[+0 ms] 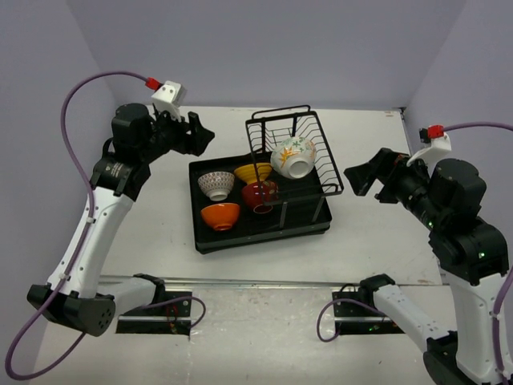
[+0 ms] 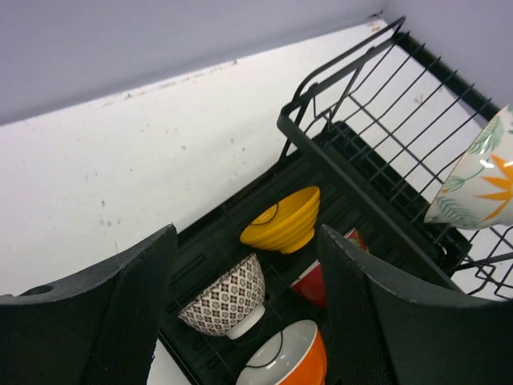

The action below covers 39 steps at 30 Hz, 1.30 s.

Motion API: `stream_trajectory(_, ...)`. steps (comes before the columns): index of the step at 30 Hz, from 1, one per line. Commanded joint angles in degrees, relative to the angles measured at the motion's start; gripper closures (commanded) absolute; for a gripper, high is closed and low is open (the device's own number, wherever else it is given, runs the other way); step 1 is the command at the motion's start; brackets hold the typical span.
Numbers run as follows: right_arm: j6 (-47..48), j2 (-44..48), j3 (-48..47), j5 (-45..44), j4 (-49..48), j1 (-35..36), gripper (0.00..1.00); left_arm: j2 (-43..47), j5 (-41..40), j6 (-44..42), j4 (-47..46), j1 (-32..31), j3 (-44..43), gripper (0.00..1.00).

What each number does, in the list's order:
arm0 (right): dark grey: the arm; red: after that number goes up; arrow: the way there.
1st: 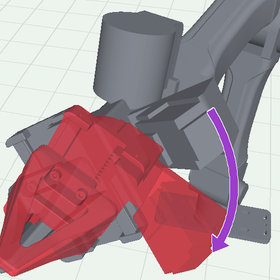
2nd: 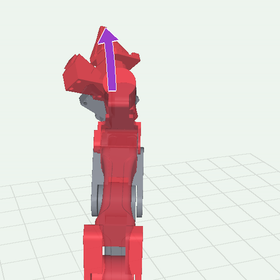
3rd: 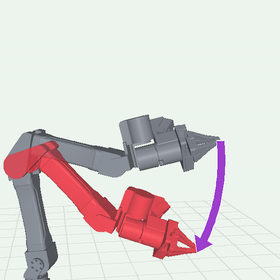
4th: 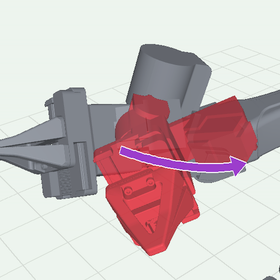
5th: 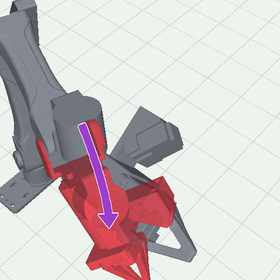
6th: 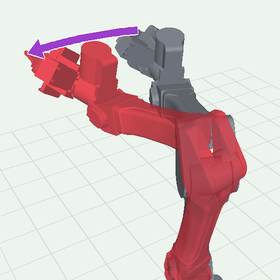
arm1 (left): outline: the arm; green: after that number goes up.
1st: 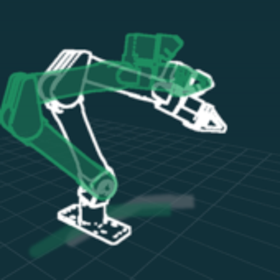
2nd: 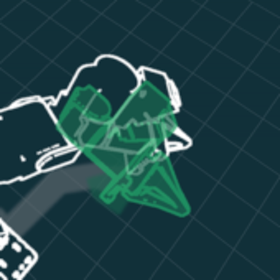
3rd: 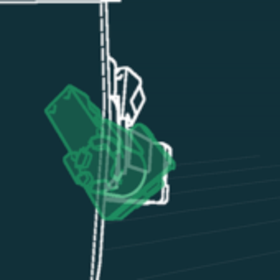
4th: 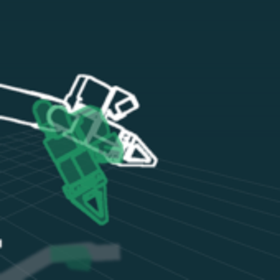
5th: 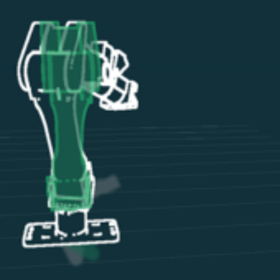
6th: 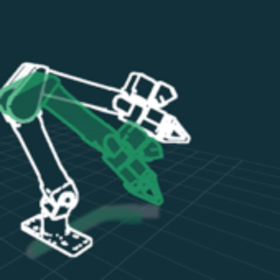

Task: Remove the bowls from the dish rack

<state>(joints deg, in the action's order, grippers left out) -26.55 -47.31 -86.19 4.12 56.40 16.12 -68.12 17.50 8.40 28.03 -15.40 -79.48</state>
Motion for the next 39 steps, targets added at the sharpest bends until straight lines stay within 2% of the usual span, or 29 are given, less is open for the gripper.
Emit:
stream_trajectory(1, 0.7, 0.3, 1.1, -3.6, -3.6, 0.2, 0.01, 0.6, -0.9, 1.7, -5.8, -0.1, 1.0, 0.27)
stream_trajectory(3, 0.3, 1.2, 2.0, -5.4, -5.8, 0.2, 0.01, 0.7, -0.8, 2.8, -5.8, -0.1, 1.1, 0.16)
stream_trajectory(5, -1.0, 3.4, 4.1, -6.3, -8.7, 0.2, 0.01, 1.2, -0.9, 3.6, -6.0, -0.2, 1.4, 0.0)
stream_trajectory(10, -2.5, 11.0, 11.9, -7.6, -26.4, 0.2, 0.01, 1.9, -1.3, 8.4, -6.1, -0.2, 1.8, 0.0)
stream_trajectory(12, -2.4, 11.2, 12.1, -6.2, -27.9, 0.2, 0.01, 2.2, -0.7, 9.4, -6.2, -0.2, 1.4, 0.0)
stream_trajectory(17, -2.5, 5.5, 6.4, -5.3, -22.2, 0.2, 0.01, 3.3, 0.6, 9.9, -6.9, -0.2, -1.5, 0.0)
stream_trajectory(26, 2.1, 6.9, 6.8, -1.8, -26.6, 0.3, 0.01, 5.1, -2.1, 8.8, -6.1, -0.2, -5.2, 0.0)
stream_trajectory(33, 4.9, 7.7, 5.9, -4.0, -26.9, 0.2, 0.01, 9.4, -8.0, 3.6, -8.0, -0.2, -0.8, 0.0)
stream_trajectory(39, 5.6, 8.4, 7.2, -4.0, -28.3, 0.2, 0.01, 15.5, -11.0, 1.3, -14.1, -0.2, 9.2, 0.0)
